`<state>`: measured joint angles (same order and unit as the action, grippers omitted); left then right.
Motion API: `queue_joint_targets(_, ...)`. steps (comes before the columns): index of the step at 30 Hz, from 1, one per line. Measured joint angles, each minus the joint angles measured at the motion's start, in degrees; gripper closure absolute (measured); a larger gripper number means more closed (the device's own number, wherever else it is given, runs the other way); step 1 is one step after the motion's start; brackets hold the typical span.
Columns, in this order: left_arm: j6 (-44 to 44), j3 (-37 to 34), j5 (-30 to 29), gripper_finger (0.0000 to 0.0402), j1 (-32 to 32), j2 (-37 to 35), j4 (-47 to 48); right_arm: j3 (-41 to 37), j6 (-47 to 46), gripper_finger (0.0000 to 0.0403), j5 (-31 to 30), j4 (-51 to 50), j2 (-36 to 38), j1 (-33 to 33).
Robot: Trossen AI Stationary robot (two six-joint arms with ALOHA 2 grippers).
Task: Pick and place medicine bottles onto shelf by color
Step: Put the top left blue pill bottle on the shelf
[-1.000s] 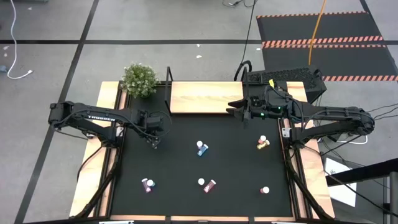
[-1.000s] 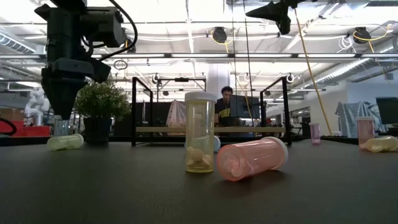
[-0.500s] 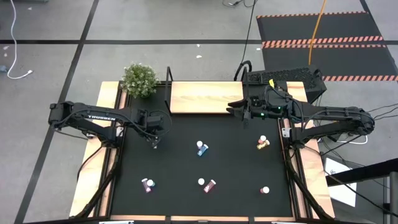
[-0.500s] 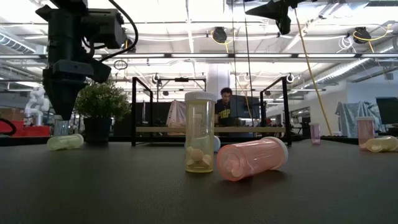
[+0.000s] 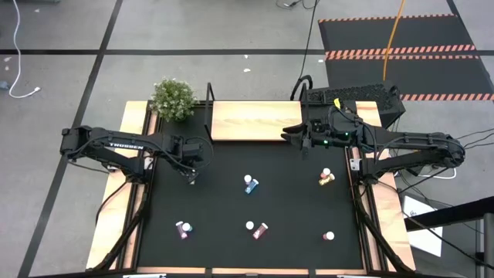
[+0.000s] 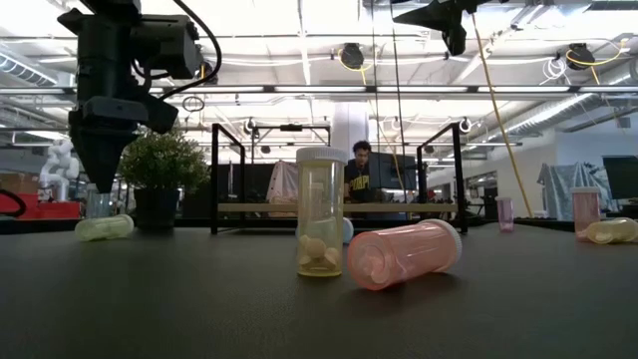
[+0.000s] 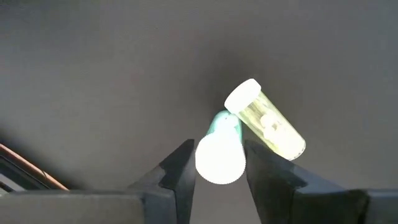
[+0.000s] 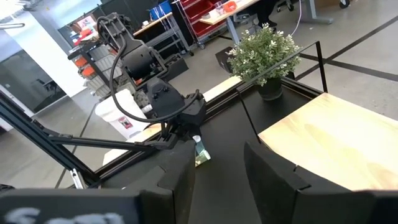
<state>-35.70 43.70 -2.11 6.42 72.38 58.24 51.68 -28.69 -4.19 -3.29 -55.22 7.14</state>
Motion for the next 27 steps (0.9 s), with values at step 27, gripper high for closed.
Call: queue_joint_targets(27,10.4,48.6,1.1,0.0279,4.7,14.3,26.4,0.0,5.4,0.0273,-0.1,-9.8,9.5,-0.2)
